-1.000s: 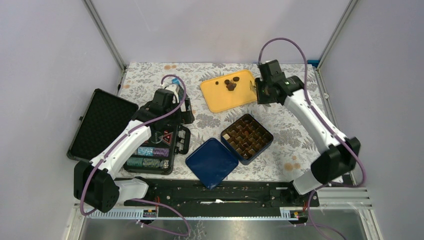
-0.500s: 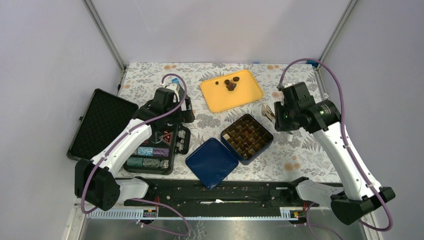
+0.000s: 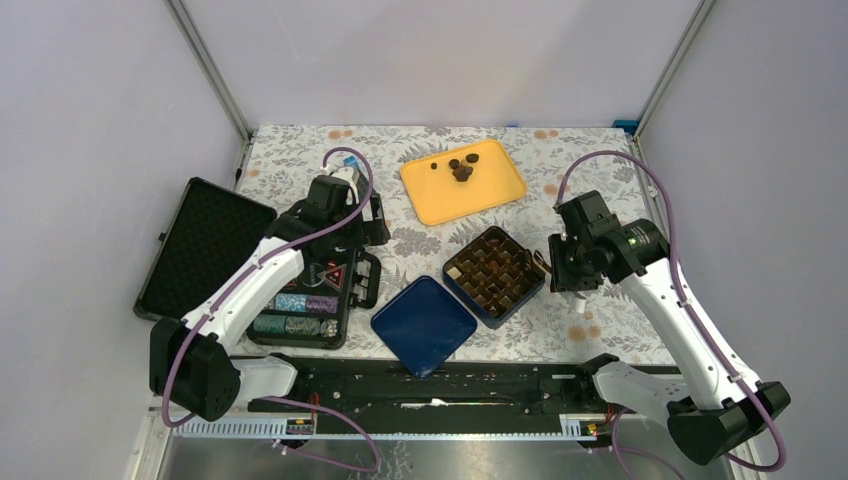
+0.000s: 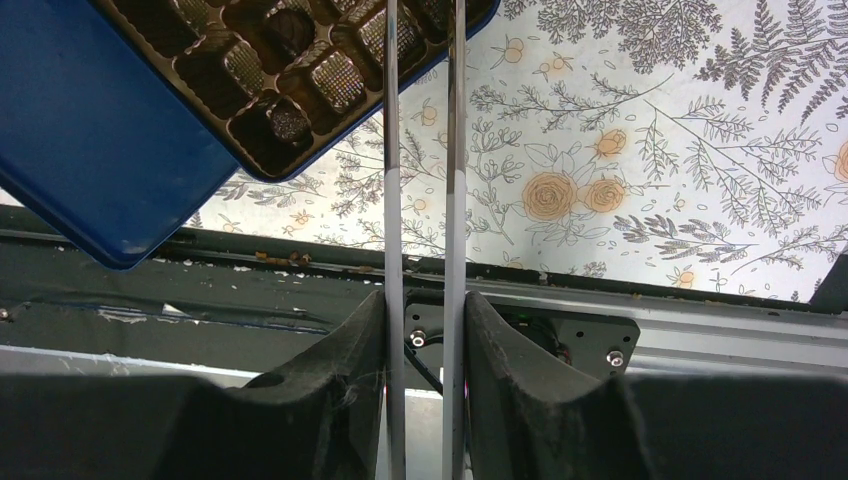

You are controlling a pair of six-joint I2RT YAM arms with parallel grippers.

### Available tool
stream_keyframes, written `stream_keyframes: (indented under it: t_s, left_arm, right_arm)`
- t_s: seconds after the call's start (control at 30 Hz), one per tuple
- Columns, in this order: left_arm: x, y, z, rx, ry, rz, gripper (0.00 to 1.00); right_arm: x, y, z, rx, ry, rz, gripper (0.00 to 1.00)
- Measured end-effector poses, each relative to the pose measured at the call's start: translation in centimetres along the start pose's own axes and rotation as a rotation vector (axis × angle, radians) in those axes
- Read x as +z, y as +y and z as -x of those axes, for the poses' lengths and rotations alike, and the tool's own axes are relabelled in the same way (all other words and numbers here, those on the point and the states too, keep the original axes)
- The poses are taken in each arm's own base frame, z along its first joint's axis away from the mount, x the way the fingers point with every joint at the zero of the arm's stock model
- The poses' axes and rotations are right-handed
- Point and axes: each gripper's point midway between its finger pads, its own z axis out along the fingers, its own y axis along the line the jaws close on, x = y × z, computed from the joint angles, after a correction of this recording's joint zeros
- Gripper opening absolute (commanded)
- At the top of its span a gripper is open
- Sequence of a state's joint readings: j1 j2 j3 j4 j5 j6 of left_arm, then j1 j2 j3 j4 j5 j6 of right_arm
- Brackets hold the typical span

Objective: Pack the chocolate

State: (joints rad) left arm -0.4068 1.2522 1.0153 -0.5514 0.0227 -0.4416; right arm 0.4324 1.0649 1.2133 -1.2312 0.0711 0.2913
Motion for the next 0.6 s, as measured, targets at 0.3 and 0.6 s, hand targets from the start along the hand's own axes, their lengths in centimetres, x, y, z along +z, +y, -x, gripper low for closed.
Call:
stream_keyframes:
  t_s: [0.3, 0.6]
  left_arm:
    - [0.00, 0.00, 0.00, 0.000, 0.000, 0.000, 0.99]
    - [0.01, -0.02, 0.01, 0.000, 0.000, -0.001, 0.99]
  right_arm:
    - [0.21, -0.39, 0.01, 0.002, -0.004, -0.023, 0.00]
    - [-0.14, -0.88, -0.28, 0.004, -0.005, -0.044, 0.32]
